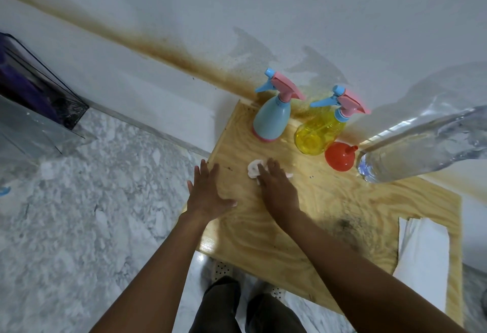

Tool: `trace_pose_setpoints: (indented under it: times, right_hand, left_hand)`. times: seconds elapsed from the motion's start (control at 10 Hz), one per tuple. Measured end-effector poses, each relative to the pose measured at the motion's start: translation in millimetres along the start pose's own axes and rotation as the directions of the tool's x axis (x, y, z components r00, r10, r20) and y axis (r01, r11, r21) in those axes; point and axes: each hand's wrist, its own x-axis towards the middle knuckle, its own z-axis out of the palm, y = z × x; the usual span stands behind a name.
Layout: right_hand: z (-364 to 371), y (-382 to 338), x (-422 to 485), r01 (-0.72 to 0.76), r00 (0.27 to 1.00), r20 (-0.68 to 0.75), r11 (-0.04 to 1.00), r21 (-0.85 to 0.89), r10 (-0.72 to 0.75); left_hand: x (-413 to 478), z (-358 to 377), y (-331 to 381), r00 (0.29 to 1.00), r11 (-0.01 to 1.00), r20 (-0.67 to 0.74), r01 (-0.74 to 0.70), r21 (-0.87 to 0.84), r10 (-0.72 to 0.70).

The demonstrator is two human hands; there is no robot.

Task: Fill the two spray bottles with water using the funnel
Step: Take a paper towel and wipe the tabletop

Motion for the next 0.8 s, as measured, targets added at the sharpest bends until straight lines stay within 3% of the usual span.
trace_pose_setpoints:
  times: [0.1, 0.2, 0.3, 0.4, 0.6, 0.8]
  right_hand:
    - [11, -7, 4, 0.045, 0.999, 0.017, 0.995, -0.086, -0.043]
    - [2, 2, 13, 0.204, 0.961, -0.160, 0.968, -0.145, -0.226]
    - [-12, 9, 23, 0.159, 0.954, -0.236, 0.979, -0.128, -0.186]
    - [-12, -3, 31, 0.063, 0.981, -0.180, 0.997, -0.042, -0.070]
    - [-6, -13, 22, 0.243, 0.969, -0.044, 0.969, -0.032, -0.244]
    - [-8, -12, 0, 0.205, 0.979, -0.005, 0.978, 0.032, -0.205]
  left_hand:
    - [1, 1, 0, 1.000, 1.000, -0.003, 0.002, 0.000, -0.002]
    - [1, 1, 0, 1.000, 1.000, -0.001, 0.001, -0.011, -0.001]
    - [0, 1, 0, 1.000, 1.000, -0.002, 0.002, -0.022, -0.002]
    - [1, 2, -1, 1.000, 1.000, -0.002, 0.006, -0.023, -0.006]
    - [3, 3, -2, 1.000, 1.000, -0.005, -0.013, -0.002, 0.013]
    - [1, 1, -2, 1.000, 1.000, -0.001, -0.023, 0.008, 0.023]
